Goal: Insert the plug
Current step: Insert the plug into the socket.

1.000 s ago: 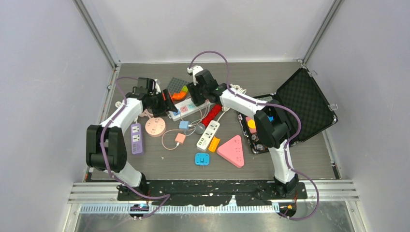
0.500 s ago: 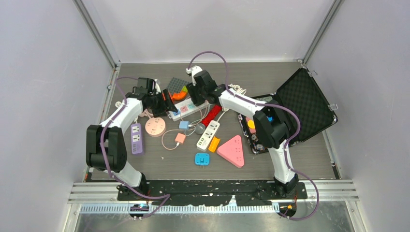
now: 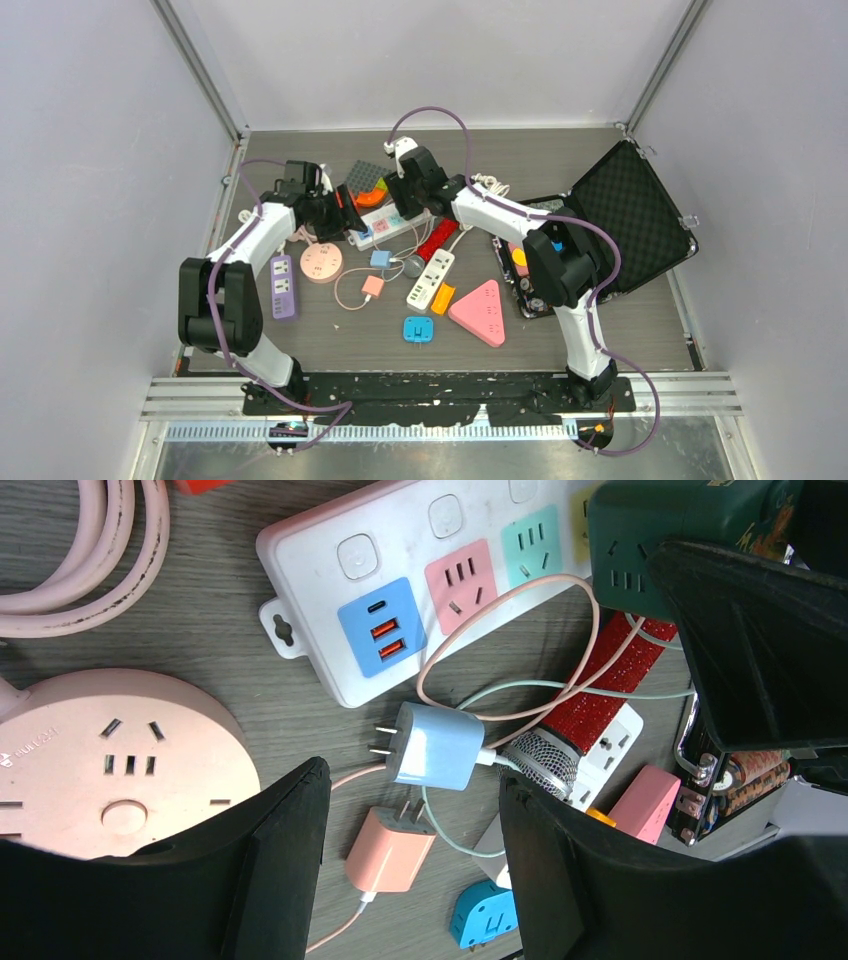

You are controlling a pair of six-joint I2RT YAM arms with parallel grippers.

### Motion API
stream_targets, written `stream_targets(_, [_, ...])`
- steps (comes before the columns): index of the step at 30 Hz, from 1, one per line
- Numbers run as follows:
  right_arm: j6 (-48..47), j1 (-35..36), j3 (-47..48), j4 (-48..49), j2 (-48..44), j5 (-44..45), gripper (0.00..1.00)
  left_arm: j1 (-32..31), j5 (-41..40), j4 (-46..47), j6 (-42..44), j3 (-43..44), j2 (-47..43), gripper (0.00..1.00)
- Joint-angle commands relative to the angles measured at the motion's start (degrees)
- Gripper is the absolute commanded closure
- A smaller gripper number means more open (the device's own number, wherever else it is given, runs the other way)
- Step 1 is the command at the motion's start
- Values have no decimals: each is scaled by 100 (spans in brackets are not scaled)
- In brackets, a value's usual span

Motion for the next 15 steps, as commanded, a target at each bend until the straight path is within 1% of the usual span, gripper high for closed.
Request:
stream_targets(1, [-82, 10, 156, -48, -150, 234, 95, 44, -11, 1, 44, 5, 37, 38])
stream_targets(10, [-37, 6, -29, 337, -473, 20, 95, 43, -97, 62, -24, 105, 202, 38])
stream_targets(15, [235, -30, 72, 356, -568, 169, 95, 44, -175, 279, -130, 118, 333, 38])
